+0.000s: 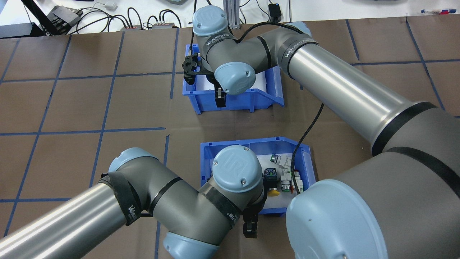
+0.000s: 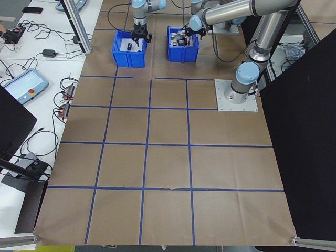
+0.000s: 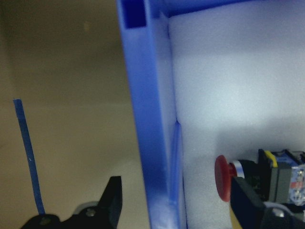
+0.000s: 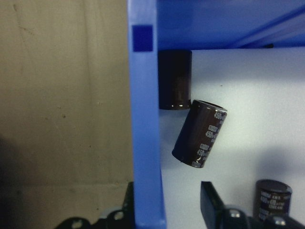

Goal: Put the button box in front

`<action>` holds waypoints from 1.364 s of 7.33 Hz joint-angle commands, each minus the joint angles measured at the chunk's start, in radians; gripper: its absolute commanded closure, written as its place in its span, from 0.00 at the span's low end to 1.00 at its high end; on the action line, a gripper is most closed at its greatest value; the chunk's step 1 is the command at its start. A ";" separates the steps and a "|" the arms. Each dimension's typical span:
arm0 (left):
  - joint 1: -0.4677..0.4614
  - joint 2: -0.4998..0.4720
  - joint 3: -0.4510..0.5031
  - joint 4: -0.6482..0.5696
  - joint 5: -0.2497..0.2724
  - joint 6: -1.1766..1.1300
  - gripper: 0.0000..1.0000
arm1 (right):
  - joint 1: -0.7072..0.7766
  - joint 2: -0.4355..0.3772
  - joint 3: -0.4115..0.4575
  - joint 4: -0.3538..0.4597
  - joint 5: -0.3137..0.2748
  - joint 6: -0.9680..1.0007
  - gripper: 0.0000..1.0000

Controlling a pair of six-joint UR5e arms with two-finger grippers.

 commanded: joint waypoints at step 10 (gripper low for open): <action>0.167 0.174 0.013 -0.128 0.021 0.239 1.00 | -0.406 -0.280 0.109 0.120 -0.032 -0.483 0.97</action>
